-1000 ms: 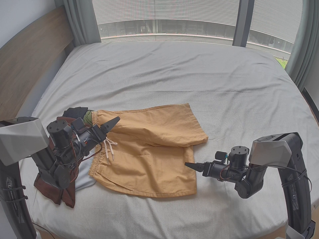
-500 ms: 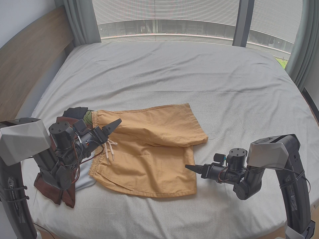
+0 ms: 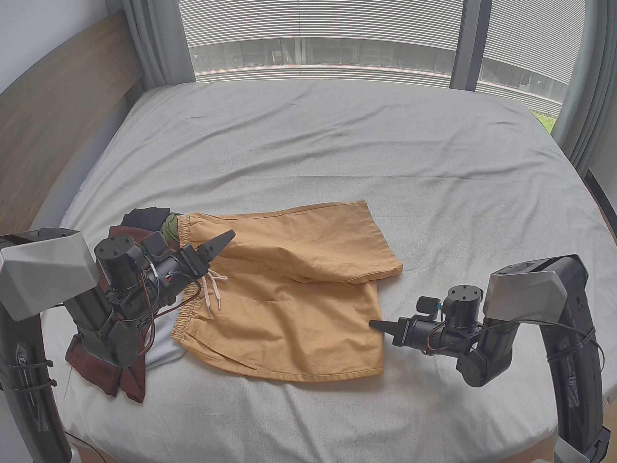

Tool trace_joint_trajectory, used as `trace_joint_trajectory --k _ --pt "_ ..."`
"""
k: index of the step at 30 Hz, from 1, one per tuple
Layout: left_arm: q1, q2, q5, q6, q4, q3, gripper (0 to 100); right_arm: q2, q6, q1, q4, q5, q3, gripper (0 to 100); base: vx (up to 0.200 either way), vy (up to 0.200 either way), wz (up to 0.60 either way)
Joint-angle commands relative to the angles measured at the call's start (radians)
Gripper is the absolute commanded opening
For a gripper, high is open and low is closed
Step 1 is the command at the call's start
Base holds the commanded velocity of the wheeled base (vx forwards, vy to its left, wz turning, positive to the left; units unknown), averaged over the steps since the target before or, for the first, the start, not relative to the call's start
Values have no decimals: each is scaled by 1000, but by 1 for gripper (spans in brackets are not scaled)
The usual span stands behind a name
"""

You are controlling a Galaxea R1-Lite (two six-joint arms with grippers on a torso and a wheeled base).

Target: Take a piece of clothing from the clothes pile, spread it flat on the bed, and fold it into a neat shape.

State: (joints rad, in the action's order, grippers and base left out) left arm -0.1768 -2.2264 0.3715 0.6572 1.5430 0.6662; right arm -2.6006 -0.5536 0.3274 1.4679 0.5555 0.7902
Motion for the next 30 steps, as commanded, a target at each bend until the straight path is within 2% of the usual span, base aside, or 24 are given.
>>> trace_joint_trajectory --k 1,14,24,30 --pt "0 -1 0 2 0 1 100 99 1 -7 -6 3 -63 0 0 0 0" --pt "3 2 0 2 0 -2 100 131 3 30 -15 3 -109 0 0 0 0" --pt "8 2 1 1 0 -2 100 74 1 113 -15 1 34 0 0 0 0" --pt "8 1 1 2 0 -3 100 16 1 125 -41 1 123 0 0 0 0"
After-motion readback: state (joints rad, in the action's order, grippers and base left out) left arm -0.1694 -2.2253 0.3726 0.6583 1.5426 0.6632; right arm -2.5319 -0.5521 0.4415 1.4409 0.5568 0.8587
